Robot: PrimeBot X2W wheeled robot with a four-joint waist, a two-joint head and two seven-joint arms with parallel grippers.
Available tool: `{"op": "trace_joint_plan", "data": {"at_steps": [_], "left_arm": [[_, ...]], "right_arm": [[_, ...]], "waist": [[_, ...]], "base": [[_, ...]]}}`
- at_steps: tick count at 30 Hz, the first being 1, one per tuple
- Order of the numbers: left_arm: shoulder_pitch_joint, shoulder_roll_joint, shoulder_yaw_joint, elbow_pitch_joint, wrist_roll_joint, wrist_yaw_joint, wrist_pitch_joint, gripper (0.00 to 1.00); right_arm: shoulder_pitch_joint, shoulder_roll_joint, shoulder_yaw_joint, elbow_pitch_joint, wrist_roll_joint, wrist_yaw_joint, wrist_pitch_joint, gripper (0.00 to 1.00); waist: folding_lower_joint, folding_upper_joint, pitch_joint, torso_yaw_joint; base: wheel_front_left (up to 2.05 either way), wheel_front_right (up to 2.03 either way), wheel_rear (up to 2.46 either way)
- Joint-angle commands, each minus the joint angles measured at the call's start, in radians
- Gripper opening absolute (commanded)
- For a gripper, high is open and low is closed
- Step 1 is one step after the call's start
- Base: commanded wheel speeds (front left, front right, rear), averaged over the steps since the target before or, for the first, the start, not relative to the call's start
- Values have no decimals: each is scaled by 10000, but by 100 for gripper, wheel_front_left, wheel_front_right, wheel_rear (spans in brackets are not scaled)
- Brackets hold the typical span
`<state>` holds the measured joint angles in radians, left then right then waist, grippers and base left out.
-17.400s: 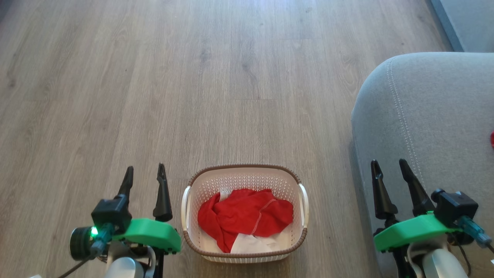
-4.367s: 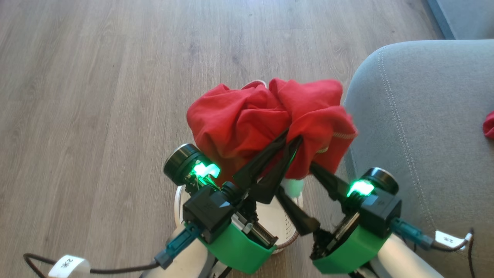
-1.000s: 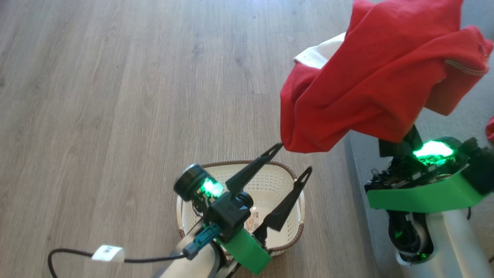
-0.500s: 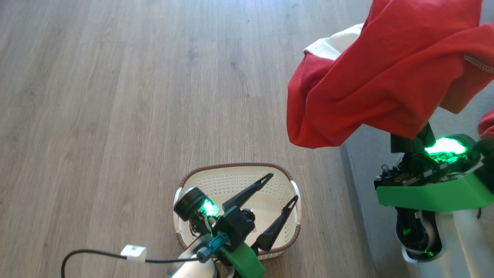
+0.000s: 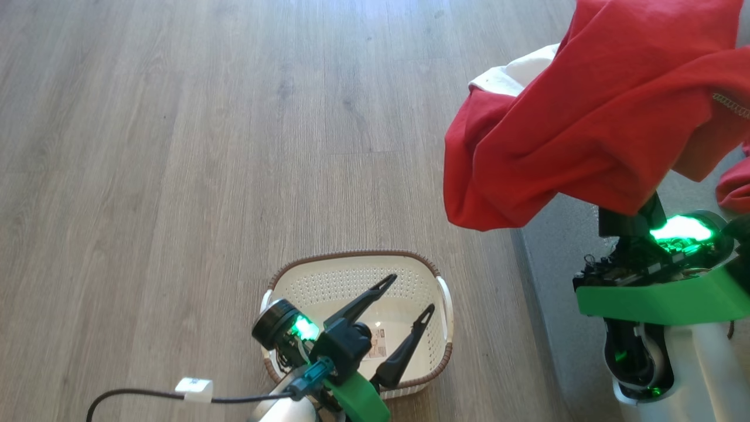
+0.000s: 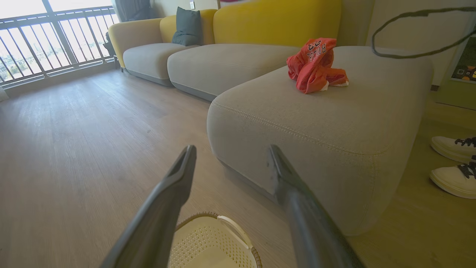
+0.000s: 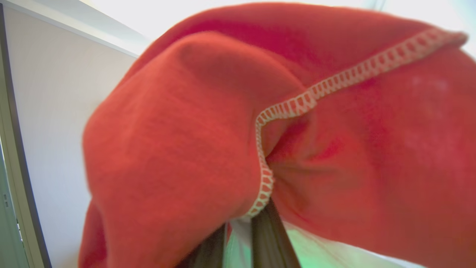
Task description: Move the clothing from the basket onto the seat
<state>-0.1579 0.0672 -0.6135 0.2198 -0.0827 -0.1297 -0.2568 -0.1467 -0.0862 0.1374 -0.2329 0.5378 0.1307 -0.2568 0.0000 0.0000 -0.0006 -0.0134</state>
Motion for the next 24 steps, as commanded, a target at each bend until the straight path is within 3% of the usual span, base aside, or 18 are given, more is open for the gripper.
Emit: {"op": "trace_joint_plan", "data": {"at_steps": [1,16,24], "left_arm": [[-168,-54,342,-405,-52,-9,-49,100],[-192,-100,442,-516,-46,-9,-49,100],[-239,-74,407,-558,-9,-9,-49,100]], "right_arm": [[-282,104,181,-382,-10,0,-49,0],[-361,74,3,-339,-10,0,-49,0],[-400,107,-242,-285,-27,0,-49,0]], "waist": [[0,0,5,-8],[0,0,165,-103],[0,0,285,-522]], "base": [[0,0,0],[0,0,0],[0,0,0]]}}
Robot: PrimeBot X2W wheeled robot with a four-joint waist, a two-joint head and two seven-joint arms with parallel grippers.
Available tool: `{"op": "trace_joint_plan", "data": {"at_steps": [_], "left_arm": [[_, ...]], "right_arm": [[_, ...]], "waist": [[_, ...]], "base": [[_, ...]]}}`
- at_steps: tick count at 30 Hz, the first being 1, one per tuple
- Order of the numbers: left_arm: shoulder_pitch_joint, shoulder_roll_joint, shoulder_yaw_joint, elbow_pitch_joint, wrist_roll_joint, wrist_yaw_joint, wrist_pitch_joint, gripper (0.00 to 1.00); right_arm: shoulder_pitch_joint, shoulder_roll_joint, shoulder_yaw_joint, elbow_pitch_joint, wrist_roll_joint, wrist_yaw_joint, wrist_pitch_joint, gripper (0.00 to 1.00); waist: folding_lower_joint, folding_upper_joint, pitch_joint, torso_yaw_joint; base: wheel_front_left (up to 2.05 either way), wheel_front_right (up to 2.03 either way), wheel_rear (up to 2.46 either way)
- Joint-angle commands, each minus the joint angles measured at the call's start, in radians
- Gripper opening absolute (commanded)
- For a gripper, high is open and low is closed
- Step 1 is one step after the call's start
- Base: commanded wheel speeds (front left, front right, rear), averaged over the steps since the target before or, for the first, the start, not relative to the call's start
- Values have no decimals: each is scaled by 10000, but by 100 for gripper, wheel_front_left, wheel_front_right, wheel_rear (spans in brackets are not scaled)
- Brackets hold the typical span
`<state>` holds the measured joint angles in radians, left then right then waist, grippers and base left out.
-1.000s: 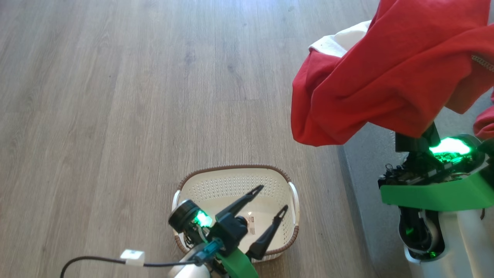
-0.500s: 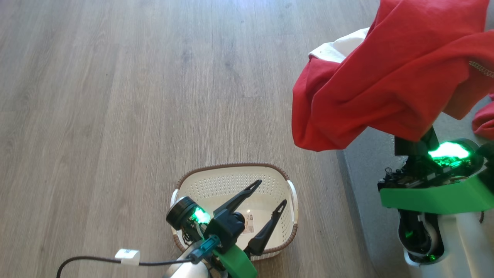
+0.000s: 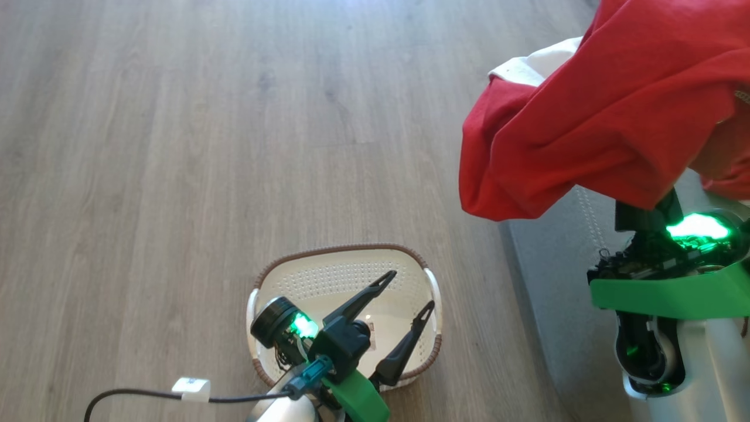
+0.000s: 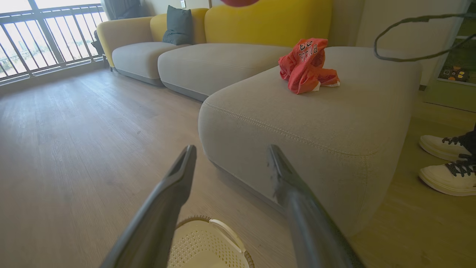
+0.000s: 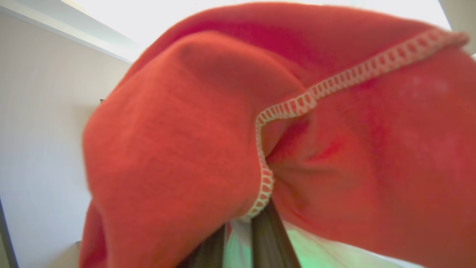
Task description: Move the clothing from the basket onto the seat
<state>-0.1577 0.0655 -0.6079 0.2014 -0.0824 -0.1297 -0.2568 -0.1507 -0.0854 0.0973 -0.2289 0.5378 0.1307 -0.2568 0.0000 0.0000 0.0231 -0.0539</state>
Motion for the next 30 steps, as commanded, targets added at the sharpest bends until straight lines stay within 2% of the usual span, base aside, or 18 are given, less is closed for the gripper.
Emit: {"op": "trace_joint_plan", "data": {"at_steps": [1,8,21,30], "left_arm": [[-262,-54,351,-373,-9,-9,-49,100],[-359,-47,357,-406,1,-9,-49,100],[-738,74,270,-421,57,-9,-49,100],[-1007,213,63,-318,35,-9,-49,100]], "right_arm": [[-362,102,133,-327,-34,0,-49,0],[-427,104,22,-291,-57,0,-49,0],[-546,194,-384,-252,14,0,-49,0],[-545,263,-742,-110,8,0,-49,0]], "waist": [[0,0,74,-194],[0,0,247,-869],[0,0,731,-3077],[0,0,1059,-4260]], "base": [[0,0,0],[0,0,0],[0,0,0],[0,0,0]]}}
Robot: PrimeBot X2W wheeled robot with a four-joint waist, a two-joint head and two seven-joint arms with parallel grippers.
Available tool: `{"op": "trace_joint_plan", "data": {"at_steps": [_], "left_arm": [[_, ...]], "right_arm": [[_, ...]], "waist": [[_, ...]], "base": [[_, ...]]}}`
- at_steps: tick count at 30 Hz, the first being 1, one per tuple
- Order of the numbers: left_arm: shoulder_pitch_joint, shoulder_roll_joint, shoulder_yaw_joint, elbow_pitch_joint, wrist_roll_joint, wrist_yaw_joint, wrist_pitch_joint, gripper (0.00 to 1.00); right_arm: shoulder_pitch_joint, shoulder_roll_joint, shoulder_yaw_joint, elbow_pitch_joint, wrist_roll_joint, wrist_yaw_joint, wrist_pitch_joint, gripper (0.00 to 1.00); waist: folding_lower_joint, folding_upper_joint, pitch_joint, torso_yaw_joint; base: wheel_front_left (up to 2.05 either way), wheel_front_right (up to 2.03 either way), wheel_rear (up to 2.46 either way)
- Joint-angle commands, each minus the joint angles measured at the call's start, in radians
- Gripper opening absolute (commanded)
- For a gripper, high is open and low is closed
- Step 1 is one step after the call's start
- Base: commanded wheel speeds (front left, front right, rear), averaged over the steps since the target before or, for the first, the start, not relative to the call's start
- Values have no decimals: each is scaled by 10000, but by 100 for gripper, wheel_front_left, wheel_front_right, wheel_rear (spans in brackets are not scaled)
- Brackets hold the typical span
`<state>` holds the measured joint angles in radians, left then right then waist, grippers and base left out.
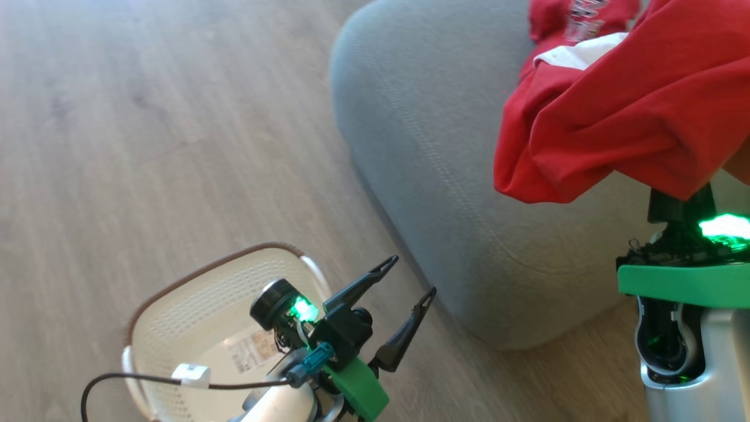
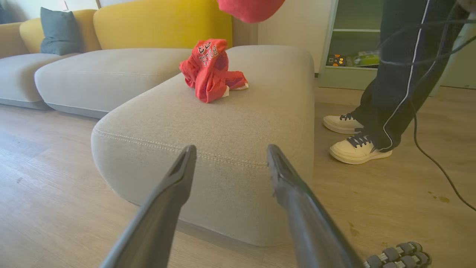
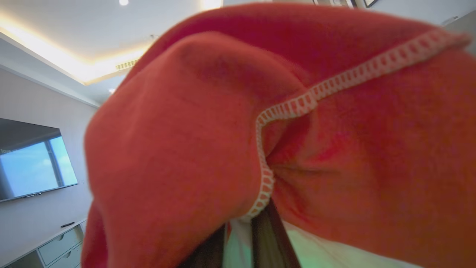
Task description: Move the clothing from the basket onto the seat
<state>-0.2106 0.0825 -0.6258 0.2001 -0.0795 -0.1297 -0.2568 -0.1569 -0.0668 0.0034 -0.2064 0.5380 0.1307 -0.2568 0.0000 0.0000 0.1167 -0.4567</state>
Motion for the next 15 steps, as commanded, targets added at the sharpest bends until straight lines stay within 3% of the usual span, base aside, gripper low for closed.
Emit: {"op": "trace_joint_plan", "data": {"at_steps": [1,6,15], "left_arm": [[-507,41,209,-294,0,-9,-49,100],[-607,33,113,-284,-19,-9,-49,100],[-873,88,-223,-130,-166,-9,-49,100]], "right_arm": [[-479,85,175,-306,5,0,-49,0],[-496,120,127,-246,-7,0,-49,0],[-382,153,-271,-426,-78,0,-49,0]], "waist": [[0,0,139,-340],[0,0,209,-789],[0,0,381,-895]], "base": [[0,0,0],[0,0,0],[0,0,0]]}}
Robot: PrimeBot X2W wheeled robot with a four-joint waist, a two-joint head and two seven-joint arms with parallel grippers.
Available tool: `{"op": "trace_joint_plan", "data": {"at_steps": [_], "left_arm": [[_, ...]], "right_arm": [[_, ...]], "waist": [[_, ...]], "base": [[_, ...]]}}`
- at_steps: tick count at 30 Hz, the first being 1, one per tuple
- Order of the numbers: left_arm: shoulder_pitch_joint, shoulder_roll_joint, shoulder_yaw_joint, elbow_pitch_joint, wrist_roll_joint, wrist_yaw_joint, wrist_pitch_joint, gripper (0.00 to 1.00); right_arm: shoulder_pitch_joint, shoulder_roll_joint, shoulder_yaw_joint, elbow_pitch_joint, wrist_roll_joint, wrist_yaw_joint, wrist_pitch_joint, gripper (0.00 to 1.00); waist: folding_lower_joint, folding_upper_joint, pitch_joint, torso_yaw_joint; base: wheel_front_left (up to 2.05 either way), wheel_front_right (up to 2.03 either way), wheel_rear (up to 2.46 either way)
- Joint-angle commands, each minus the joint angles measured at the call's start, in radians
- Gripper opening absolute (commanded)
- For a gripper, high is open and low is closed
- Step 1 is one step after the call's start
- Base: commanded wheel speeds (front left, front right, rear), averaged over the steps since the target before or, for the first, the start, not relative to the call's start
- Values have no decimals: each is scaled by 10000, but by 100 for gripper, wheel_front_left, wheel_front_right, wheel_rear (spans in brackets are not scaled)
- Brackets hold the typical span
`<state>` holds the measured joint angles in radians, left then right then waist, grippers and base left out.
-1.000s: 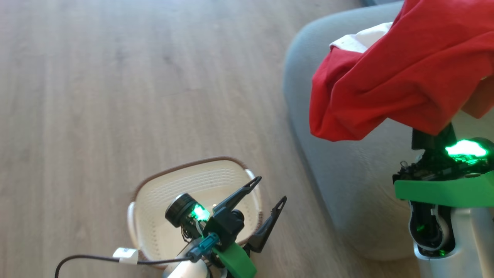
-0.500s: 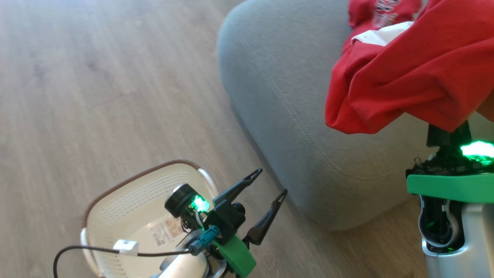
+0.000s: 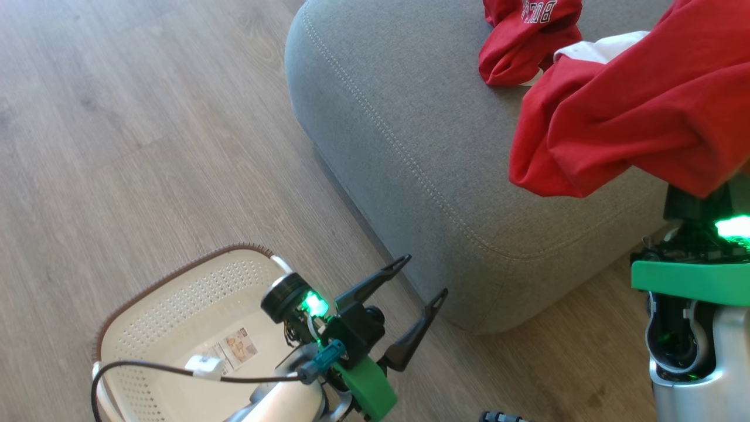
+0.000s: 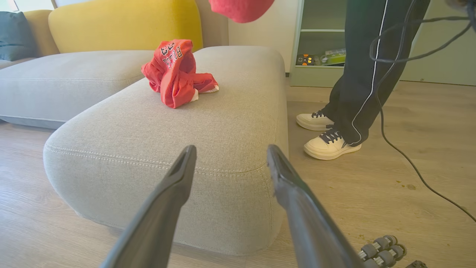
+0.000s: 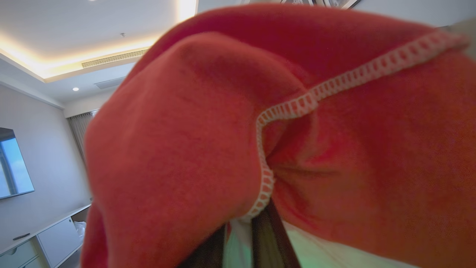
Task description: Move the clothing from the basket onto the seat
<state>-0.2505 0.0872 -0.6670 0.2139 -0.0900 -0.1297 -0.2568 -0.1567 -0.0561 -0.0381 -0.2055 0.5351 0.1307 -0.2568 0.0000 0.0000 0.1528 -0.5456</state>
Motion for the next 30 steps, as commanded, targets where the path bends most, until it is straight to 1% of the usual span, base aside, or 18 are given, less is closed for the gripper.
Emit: {"op": "trace_joint_plan", "data": {"at_steps": [1,11,17,21,23,26,30], "left_arm": [[-503,53,164,-254,-72,-9,-49,100],[-592,102,45,-210,-146,-10,-49,100],[-478,134,160,-261,-110,-10,-49,100],[-357,148,241,-294,-54,-10,-49,100],[-320,173,233,-288,-31,-10,-49,100],[-347,275,189,-278,25,-10,-49,100],[-457,395,261,-292,84,-10,-49,100]], "right_arm": [[-382,48,124,-450,-42,0,-49,0],[-330,56,-11,-438,90,0,-49,0],[-371,57,-77,-216,222,0,-49,0],[-487,56,-103,-1,92,0,-49,0],[-562,-33,-77,311,-103,0,-49,0],[-802,-178,-339,1231,-418,0,-49,0],[-1605,-483,-783,2196,-449,0,-49,0]], "waist": [[0,0,41,-14],[0,0,84,-24],[0,0,106,-5],[0,0,126,-7],[0,0,162,-15],[0,0,283,-5],[0,0,556,260]], "base": [[0,0,0],[0,0,0],[0,0,0],[0,0,0],[0,0,0],[0,0,0],[0,0,0]]}}
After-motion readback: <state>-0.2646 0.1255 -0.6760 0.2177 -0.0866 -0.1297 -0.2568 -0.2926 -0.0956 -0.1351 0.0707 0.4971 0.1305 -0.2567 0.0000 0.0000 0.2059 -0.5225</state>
